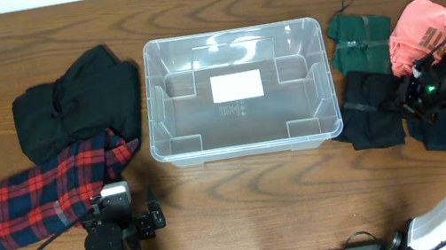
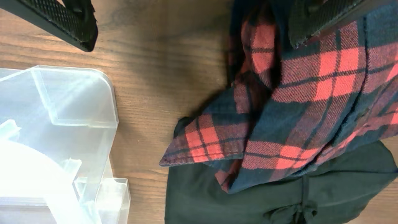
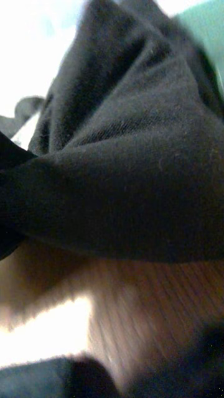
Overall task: Pack container
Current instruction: 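Reach right gripper to the black folded garment and grasp it, then carry the black garment into the bin's left side and release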
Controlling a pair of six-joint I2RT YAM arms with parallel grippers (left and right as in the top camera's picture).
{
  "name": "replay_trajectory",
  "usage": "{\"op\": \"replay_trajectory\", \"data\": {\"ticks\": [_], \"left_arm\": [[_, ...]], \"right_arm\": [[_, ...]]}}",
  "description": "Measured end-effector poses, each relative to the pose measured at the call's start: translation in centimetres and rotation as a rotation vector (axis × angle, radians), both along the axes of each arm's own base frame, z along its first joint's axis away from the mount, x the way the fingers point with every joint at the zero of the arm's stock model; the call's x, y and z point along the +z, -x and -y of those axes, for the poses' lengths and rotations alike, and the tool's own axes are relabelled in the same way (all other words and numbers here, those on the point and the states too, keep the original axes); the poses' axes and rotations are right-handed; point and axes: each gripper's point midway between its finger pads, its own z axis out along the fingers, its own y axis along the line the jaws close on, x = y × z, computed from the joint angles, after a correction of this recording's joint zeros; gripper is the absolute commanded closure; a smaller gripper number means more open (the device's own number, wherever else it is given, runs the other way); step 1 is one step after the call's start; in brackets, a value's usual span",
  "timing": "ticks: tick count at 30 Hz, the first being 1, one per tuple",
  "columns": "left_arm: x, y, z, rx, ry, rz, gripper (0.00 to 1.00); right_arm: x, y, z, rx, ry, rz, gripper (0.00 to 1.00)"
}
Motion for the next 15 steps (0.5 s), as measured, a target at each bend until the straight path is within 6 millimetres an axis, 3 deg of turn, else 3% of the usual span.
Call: {"op": "replay_trajectory", "data": {"ticks": [4,8,12,15], "left_arm": [[0.0,0.0,0.0,0.0,0.0,0.0,0.02],[0.0,0.0,0.0,0.0,0.0,0.0,0.02],[0.0,0.0,0.0,0.0,0.0,0.0,0.02],[0.0,0.0,0.0,0.0,0.0,0.0,0.02]], "right_arm": [[6.4,0.0,-0.8,-0.005,-0.001,0.138,0.99],[16.4,-0.5,-1.8,0.019,0.111,0.423,0.99],[26.6,-0.4,-6.6,0.125,0.198,0.792,0.99],[31.4,0.9,-11.6,0.207,0.156,0.966,0.99]]}}
